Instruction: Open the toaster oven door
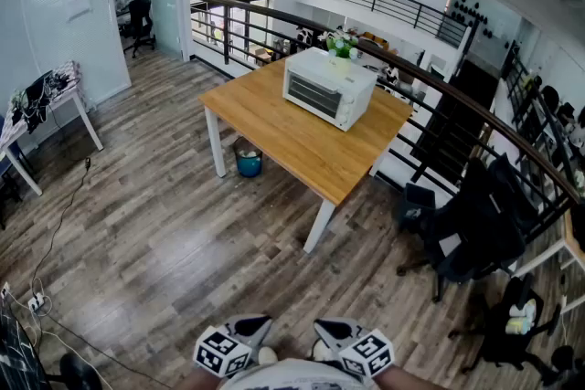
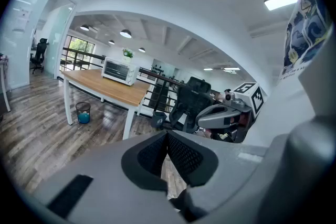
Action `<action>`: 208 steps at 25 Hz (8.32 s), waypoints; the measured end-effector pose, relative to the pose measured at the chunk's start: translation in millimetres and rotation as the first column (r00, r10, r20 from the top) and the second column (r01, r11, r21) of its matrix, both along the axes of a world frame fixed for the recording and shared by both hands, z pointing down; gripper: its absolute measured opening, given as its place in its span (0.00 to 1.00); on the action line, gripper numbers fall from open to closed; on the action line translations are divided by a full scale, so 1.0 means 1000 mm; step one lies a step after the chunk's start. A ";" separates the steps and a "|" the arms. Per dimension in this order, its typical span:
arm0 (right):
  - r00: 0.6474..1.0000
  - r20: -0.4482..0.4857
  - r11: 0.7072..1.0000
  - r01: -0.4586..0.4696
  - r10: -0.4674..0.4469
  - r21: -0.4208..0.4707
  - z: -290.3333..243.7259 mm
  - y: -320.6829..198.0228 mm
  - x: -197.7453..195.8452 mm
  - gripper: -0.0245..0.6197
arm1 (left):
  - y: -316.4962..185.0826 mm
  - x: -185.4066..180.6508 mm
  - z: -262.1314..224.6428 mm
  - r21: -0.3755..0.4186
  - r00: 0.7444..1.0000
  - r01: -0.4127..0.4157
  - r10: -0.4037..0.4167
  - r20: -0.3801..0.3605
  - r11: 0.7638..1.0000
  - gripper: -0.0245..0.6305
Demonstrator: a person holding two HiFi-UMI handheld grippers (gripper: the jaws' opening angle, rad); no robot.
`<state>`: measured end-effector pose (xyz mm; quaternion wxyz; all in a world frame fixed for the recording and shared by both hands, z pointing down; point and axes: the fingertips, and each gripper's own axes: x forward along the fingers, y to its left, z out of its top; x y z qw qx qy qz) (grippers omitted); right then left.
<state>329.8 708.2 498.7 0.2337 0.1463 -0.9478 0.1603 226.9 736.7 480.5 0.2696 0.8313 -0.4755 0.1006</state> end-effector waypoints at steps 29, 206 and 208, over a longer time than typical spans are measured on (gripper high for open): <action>0.997 0.074 1.000 0.019 -0.021 0.015 0.004 -0.228 -0.106 0.04 | -0.217 -0.094 -0.001 -0.008 0.995 0.069 -0.068 0.068 0.998 0.04; 0.753 -0.057 0.753 -0.657 0.655 -0.027 0.010 -0.688 -0.160 0.04 | -0.919 -0.293 0.098 0.144 0.966 -0.041 0.003 0.257 0.989 0.31; 0.754 -0.061 0.754 -0.657 0.654 -0.024 0.009 -0.689 -0.161 0.04 | -0.918 -0.293 0.096 0.151 0.967 -0.043 0.003 0.255 0.988 0.31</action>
